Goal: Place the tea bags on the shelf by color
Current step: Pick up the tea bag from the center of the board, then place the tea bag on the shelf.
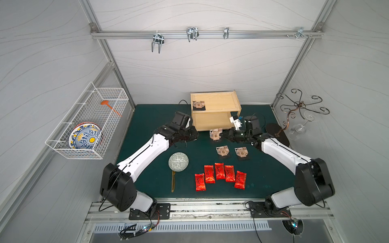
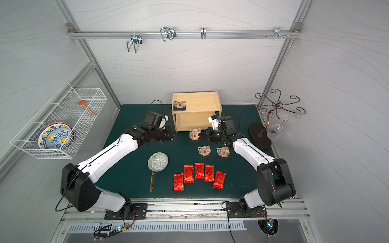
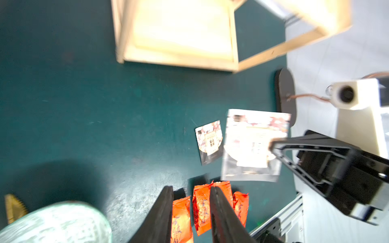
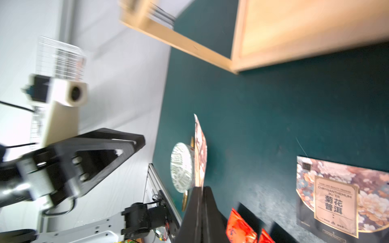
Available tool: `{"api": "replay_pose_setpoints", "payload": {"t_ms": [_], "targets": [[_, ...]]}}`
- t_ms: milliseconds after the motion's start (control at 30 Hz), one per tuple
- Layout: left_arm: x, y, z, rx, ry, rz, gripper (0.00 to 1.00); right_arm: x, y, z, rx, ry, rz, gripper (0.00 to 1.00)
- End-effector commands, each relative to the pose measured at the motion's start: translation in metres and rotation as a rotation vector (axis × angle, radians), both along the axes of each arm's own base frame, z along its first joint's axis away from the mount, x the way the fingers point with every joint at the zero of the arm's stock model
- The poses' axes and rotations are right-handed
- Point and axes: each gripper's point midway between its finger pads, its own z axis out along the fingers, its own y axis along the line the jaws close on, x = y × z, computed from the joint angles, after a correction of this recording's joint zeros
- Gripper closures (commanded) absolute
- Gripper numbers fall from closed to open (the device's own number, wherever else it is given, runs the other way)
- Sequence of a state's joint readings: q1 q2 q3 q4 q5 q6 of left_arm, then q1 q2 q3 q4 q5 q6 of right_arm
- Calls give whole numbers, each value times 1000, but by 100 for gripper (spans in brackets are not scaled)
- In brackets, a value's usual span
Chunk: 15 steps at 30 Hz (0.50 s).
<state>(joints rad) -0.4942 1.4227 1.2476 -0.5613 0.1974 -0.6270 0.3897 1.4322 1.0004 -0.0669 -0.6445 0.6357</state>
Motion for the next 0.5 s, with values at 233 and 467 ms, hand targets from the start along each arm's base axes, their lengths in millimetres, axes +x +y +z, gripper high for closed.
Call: {"api": "replay_pose_setpoints", "payload": {"t_ms": [233, 467], "targets": [[-2, 3, -16, 47, 39, -36, 62, 72, 8, 76, 9, -162, 28, 100], [7, -3, -24, 50, 53, -48, 62, 129, 21, 84, 61, -178, 67, 100]]}}
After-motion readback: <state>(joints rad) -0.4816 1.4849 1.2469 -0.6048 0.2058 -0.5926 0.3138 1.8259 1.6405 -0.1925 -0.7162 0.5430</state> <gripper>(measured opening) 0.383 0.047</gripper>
